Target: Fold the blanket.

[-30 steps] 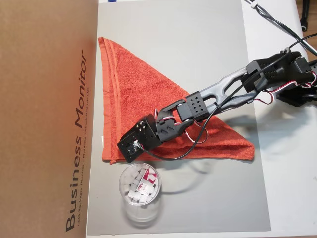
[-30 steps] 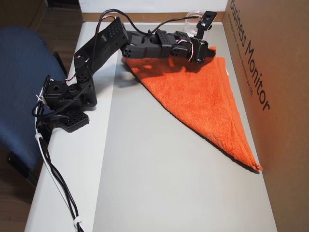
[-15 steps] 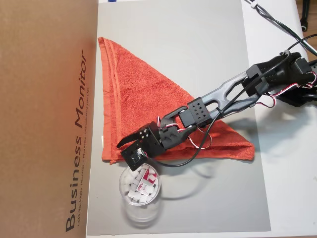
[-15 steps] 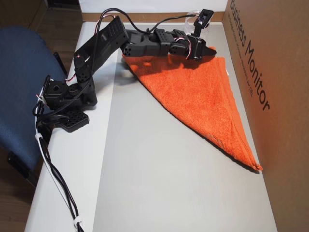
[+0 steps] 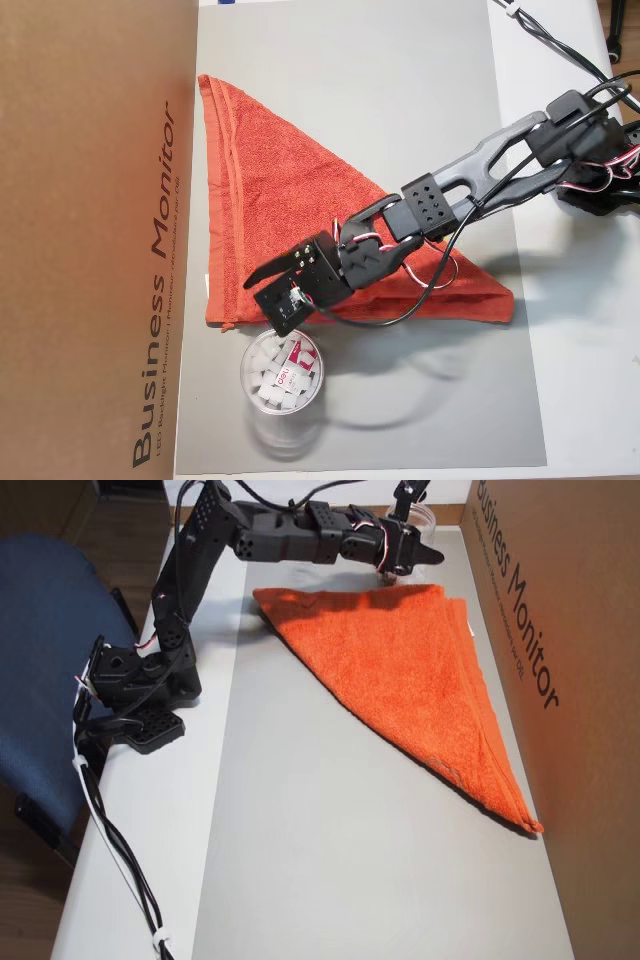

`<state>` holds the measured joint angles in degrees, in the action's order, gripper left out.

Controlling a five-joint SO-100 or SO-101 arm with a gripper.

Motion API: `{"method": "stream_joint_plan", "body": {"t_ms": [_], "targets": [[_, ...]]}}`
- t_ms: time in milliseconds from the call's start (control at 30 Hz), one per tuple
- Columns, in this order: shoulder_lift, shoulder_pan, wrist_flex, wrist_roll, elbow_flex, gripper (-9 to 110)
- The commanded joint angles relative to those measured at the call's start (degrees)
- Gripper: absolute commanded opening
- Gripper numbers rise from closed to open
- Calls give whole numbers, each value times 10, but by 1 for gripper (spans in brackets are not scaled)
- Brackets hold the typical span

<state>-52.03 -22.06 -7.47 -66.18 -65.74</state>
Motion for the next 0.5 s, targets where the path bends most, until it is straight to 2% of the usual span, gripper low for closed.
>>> {"method": "stream_joint_plan", "body": {"t_ms": [0,333,467], "targets": [[-99,9,2,-1,-32,14],[-332,33,3,-13,-299,12],[-413,48,3,-74,-399,10]]}}
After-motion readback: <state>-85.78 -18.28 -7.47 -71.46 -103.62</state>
